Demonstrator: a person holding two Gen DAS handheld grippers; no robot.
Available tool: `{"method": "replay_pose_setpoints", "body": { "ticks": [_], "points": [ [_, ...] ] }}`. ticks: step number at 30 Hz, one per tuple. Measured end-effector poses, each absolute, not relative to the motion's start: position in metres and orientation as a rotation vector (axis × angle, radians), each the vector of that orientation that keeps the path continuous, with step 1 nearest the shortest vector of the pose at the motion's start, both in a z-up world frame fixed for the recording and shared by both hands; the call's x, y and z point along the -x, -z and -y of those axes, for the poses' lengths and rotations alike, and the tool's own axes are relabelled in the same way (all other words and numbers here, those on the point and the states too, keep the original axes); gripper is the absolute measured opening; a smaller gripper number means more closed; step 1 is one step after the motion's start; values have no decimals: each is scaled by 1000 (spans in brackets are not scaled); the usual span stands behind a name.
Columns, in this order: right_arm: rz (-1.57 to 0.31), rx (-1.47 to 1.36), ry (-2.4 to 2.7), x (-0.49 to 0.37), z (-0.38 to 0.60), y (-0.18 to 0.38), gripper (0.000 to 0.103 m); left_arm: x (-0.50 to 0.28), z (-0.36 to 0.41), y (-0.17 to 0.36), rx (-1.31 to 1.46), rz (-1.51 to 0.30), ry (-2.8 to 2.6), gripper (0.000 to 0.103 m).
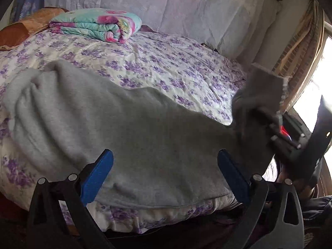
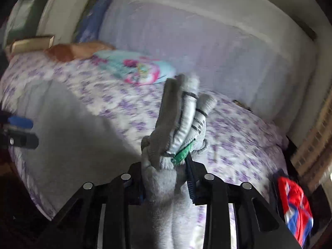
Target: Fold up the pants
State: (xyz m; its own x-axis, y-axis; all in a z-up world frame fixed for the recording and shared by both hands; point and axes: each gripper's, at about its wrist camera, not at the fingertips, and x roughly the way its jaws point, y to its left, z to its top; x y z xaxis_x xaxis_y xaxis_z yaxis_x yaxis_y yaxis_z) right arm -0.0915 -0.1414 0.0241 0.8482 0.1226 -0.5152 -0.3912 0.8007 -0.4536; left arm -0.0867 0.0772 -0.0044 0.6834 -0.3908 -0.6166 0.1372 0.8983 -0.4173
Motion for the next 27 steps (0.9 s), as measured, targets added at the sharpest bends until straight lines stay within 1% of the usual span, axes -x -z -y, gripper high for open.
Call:
{"method": "replay_pose_setpoints", "body": {
  "ticks": [1,2,3,4,5,6,9,11,12,13,14,15,16,20,21,23,24,27],
  "points": [
    [-517,627,-360,89,118,-7,59,91,-86,3,372,-757,285,98],
    [-563,666,-439,85,100,16,69,95,-93,4,389,-754,266,98],
    [-649,700,-511,80,85,41,76,99,-103,6,411,-758,239,98],
    [-669,726,-502,81,80,56,78,101,-110,9,433,-764,223,98],
    [-598,734,-497,90,82,56,78,104,-118,11,457,-770,212,98],
    [-585,728,-533,96,86,50,77,107,-126,14,482,-770,203,98],
    [-610,583,-679,109,116,11,76,112,-140,20,507,-772,176,98],
    [-563,522,-715,118,134,-14,76,111,-146,22,512,-776,174,98],
    [-551,495,-720,117,143,-23,72,111,-147,22,512,-776,175,98],
    [-554,484,-705,114,145,-28,60,111,-148,23,512,-777,174,98],
    [-577,487,-688,103,146,-28,53,111,-148,24,514,-778,171,98],
    [-607,493,-679,93,147,-25,42,111,-148,25,518,-778,169,98],
    [-629,498,-674,83,145,-22,36,110,-150,26,524,-779,170,98],
    [-762,606,-671,65,118,11,35,109,-149,33,542,-799,173,98],
    [-758,661,-645,65,112,20,35,109,-148,34,544,-802,173,98],
    [-752,686,-612,63,111,24,27,111,-150,35,544,-803,168,98],
    [-749,658,-614,65,115,21,14,112,-151,35,547,-799,166,98],
    [-679,556,-648,70,132,-3,13,114,-156,35,565,-789,157,98]
  ]
}}
